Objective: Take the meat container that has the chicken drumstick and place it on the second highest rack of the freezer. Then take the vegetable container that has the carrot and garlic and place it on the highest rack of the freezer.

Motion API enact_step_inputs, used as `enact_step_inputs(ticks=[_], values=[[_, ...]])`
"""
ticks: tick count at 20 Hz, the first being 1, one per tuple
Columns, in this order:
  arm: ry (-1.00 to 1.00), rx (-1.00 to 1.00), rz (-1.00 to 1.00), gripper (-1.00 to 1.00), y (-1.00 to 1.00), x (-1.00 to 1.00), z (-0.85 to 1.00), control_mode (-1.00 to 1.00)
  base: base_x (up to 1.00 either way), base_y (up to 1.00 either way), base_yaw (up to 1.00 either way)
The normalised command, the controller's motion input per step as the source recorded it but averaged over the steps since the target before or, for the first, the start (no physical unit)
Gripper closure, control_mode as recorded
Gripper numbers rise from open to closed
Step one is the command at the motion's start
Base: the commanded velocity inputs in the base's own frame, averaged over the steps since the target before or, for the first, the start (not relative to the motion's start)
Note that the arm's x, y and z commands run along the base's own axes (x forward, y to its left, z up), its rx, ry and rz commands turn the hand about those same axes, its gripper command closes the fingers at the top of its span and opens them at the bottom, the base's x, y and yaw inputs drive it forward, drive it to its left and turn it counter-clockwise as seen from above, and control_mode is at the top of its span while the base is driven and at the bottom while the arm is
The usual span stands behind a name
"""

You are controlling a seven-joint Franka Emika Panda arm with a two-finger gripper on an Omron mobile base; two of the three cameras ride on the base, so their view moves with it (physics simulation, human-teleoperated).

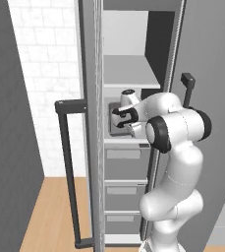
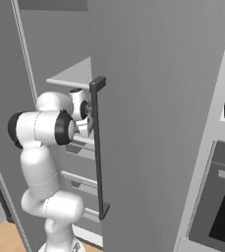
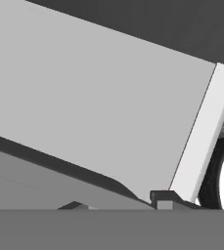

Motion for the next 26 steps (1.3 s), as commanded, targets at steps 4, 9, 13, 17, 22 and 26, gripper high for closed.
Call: enact_step_inputs(ticks=[4,9,13,17,22,26], values=[[0.00,0.00,-0.05,-1.00,0.00,0.00,-0.26,-1.00,0.00,0.00,0.00],[-0.04,0.00,-0.03,-1.00,0.00,0.00,-0.16,-1.00,0.00,0.00,0.00],[-0.12,0.00,-0.01,-1.00,0.00,0.00,-0.06,-1.00,0.00,0.00,0.00],[-0.19,0.00,0.00,-1.00,0.00,0.00,0.00,-1.00,0.00,0.00,0.00],[-0.25,-0.01,0.02,-1.00,0.00,-0.36,0.06,-1.00,0.00,0.00,0.00],[-0.22,-0.03,0.09,-1.00,0.00,-0.88,0.63,-1.00,0.00,0.00,0.00]])
